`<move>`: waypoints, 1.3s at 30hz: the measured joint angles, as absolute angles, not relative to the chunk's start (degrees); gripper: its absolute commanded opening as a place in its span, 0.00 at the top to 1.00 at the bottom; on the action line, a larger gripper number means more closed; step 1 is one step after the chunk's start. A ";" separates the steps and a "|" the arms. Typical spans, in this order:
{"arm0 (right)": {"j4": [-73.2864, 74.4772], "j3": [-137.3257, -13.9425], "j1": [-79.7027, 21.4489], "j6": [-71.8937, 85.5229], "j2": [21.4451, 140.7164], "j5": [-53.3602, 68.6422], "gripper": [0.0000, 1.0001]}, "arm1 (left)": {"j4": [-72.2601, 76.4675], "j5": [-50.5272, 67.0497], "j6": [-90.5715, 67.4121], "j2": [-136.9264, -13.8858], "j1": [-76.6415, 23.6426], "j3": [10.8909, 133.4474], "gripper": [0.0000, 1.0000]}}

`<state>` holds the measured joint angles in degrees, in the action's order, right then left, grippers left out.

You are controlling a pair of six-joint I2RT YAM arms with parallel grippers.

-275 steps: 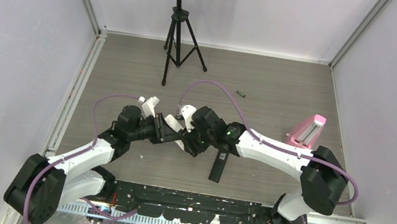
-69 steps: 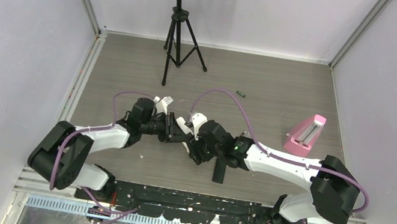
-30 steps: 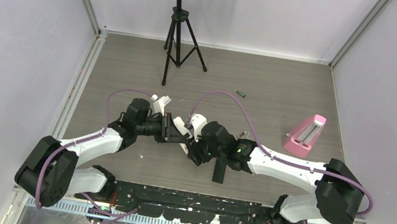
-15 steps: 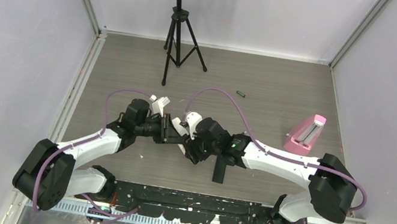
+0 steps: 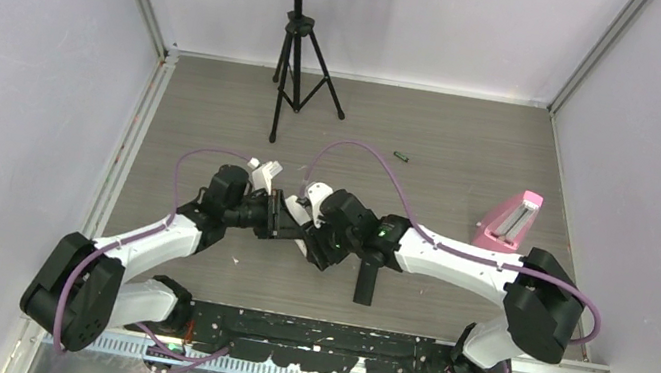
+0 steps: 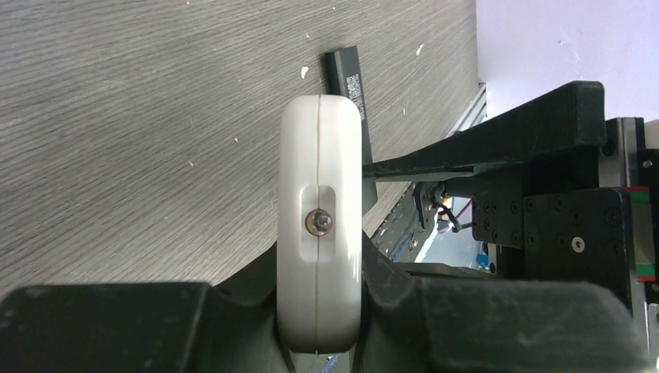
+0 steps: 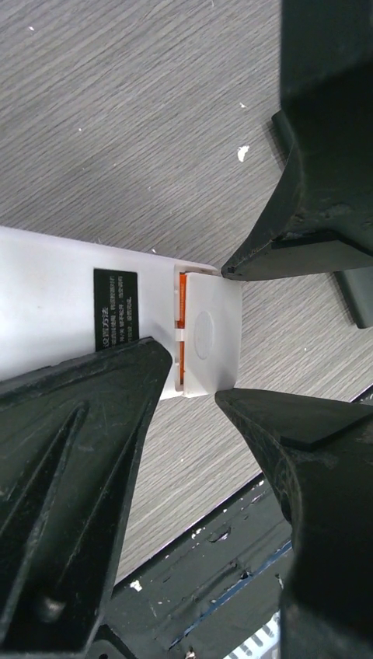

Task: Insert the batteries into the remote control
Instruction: Load the battery cover into the remote control.

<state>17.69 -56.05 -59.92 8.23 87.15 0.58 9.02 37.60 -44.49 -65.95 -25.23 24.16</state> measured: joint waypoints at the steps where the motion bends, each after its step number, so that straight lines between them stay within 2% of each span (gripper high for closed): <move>1: 17.69 -56.07 -59.79 8.40 87.15 0.73 0.54 | 9.04 37.50 -44.49 -65.95 -25.23 24.16 1.00; 39: 18.61 -56.95 -57.14 6.48 88.42 8.23 0.53 | 7.79 36.29 -46.78 -65.98 -25.52 24.16 1.00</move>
